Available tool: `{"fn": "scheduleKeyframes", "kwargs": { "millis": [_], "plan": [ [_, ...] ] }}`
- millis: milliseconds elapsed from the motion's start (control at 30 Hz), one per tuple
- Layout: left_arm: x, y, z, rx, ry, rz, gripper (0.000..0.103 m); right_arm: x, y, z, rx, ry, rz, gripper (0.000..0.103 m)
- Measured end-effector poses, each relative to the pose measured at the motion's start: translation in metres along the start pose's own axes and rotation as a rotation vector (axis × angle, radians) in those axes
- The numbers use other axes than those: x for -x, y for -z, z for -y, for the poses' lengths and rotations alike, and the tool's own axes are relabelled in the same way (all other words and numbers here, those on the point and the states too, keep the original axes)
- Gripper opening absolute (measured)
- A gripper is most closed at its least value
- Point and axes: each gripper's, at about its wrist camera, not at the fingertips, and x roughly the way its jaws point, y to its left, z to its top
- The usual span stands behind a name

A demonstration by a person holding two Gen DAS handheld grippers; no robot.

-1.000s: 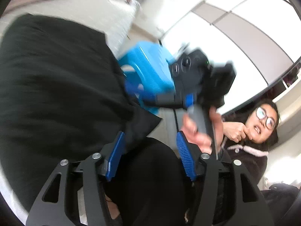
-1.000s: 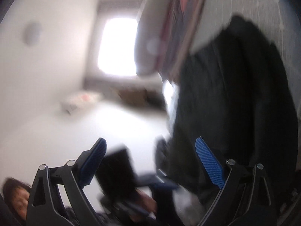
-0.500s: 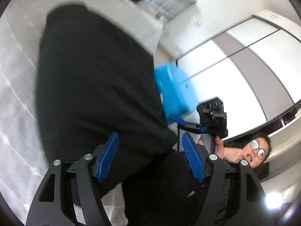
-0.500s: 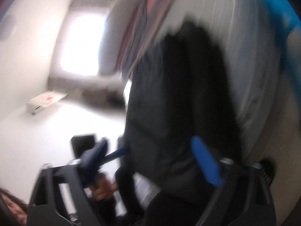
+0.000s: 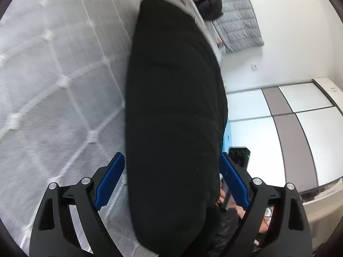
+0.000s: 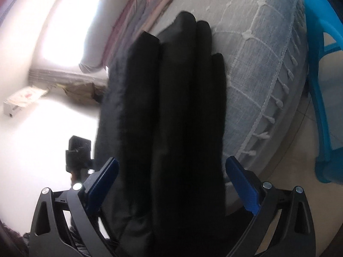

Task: Fold large clothes

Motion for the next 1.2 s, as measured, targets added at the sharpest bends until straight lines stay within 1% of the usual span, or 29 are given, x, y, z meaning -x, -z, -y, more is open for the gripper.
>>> {"fn": "scheduleKeyframes", "kwargs": {
  "millis": [33,100,233,367,433,500,533,567,600,633,667,700,733,800,900,1033,1100,1200],
  "plan": [
    [-0.013,0.0,-0.003,0.005,0.006,-0.014,0.085,-0.004,-0.001,0.002,-0.002,-0.006,-0.019,0.096],
    [-0.024,-0.003,-0.009,0.011,-0.002,-0.027,0.089,-0.008,-0.002,0.006,-0.01,-0.036,-0.048,0.096],
    [-0.037,-0.004,-0.021,0.036,0.04,-0.064,0.092,-0.015,-0.005,0.02,-0.027,-0.105,-0.088,0.096],
    [-0.054,-0.008,-0.027,0.071,0.096,-0.109,0.095,-0.032,-0.002,0.03,-0.064,-0.204,-0.133,0.096],
    [-0.059,-0.008,-0.021,0.059,0.077,-0.108,0.095,-0.037,0.0,0.033,-0.071,-0.263,-0.133,0.096],
    [-0.061,-0.006,-0.011,0.015,0.034,-0.085,0.095,-0.036,0.005,0.031,-0.065,-0.298,-0.103,0.096],
    [-0.056,-0.003,-0.004,-0.005,0.011,-0.073,0.093,-0.036,0.007,0.031,-0.063,-0.3,-0.091,0.094],
    [-0.051,0.004,-0.005,-0.02,-0.015,-0.061,0.086,-0.034,0.01,0.031,-0.07,-0.29,-0.075,0.091],
    [-0.049,0.005,0.0,-0.03,-0.035,-0.05,0.078,-0.03,0.011,0.03,-0.077,-0.286,-0.062,0.079],
    [-0.046,0.005,0.004,-0.04,-0.049,-0.042,0.075,-0.024,0.015,0.031,-0.089,-0.268,-0.039,0.063],
    [-0.044,0.006,0.013,-0.064,-0.072,-0.034,0.069,-0.021,0.015,0.032,-0.097,-0.263,-0.026,0.058],
    [-0.042,0.008,0.026,-0.105,-0.104,-0.026,0.065,-0.016,0.017,0.027,-0.093,-0.25,-0.004,0.051],
    [-0.04,0.007,0.036,-0.134,-0.124,-0.02,0.064,-0.013,0.019,0.024,-0.091,-0.237,0.003,0.046],
    [-0.036,0.007,0.056,-0.189,-0.156,0.0,0.059,-0.009,0.02,0.013,-0.084,-0.216,0.017,0.043],
    [-0.028,0.007,0.082,-0.263,-0.178,0.04,0.056,-0.005,0.024,-0.006,-0.063,-0.214,0.038,0.039],
    [-0.013,-0.005,0.109,-0.324,-0.164,0.074,0.054,0.007,0.02,-0.047,0.002,-0.243,0.08,0.039],
    [0.005,-0.013,0.117,-0.345,-0.15,0.103,0.054,0.008,0.013,-0.067,0.037,-0.251,0.098,0.039],
    [0.04,-0.024,0.124,-0.363,-0.132,0.156,0.054,0.015,0.007,-0.087,0.09,-0.26,0.108,0.039]
  ]
}}
